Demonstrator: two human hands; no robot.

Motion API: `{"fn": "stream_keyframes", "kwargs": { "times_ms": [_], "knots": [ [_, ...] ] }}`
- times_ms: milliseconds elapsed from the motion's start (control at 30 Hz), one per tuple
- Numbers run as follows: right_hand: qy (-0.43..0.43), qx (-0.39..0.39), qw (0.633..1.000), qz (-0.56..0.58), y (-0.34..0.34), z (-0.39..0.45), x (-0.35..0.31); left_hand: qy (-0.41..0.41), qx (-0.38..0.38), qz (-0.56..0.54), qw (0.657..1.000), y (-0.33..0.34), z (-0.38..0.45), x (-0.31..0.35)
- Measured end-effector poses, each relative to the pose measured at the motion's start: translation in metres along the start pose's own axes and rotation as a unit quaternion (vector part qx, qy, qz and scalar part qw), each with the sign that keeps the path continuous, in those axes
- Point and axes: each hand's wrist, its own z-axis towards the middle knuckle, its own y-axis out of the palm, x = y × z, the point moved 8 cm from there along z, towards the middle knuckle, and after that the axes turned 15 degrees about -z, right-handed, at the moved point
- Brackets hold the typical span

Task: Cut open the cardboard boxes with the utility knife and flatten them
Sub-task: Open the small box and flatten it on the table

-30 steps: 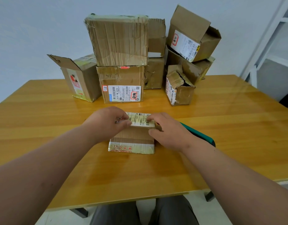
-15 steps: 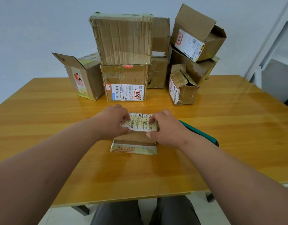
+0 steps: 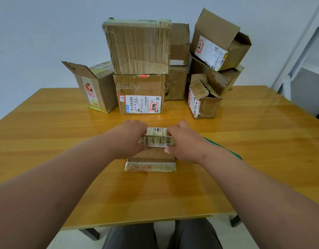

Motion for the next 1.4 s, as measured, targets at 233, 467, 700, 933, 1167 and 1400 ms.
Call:
{"fn": "stream_keyframes", "kwargs": {
  "times_ms": [233,467,700,933,1167,1400],
  "knots": [
    [-0.008,-0.004,0.997,0.071,-0.005,-0.012,0.017,-0.098,0.025,-0.262,0.96,-0.018,-0.014,-0.022],
    [0.067,0.011,0.987,0.147,-0.01,0.0,0.026,-0.145,0.02,-0.232,0.962,0.003,-0.009,-0.039],
    [0.095,0.021,0.994,0.04,-0.003,0.04,0.014,-0.13,0.05,-0.198,0.97,0.012,-0.002,-0.039],
    [-0.011,0.012,0.998,-0.062,-0.001,0.038,0.008,-0.131,0.063,-0.243,0.959,0.015,-0.002,-0.046],
    [0.047,0.122,0.991,0.004,-0.013,0.039,0.021,-0.134,0.092,-0.249,0.955,0.013,0.001,-0.042],
    [0.153,0.149,0.971,0.11,-0.016,0.034,0.03,-0.118,0.128,-0.157,0.972,0.005,0.0,-0.041]
  ]
}}
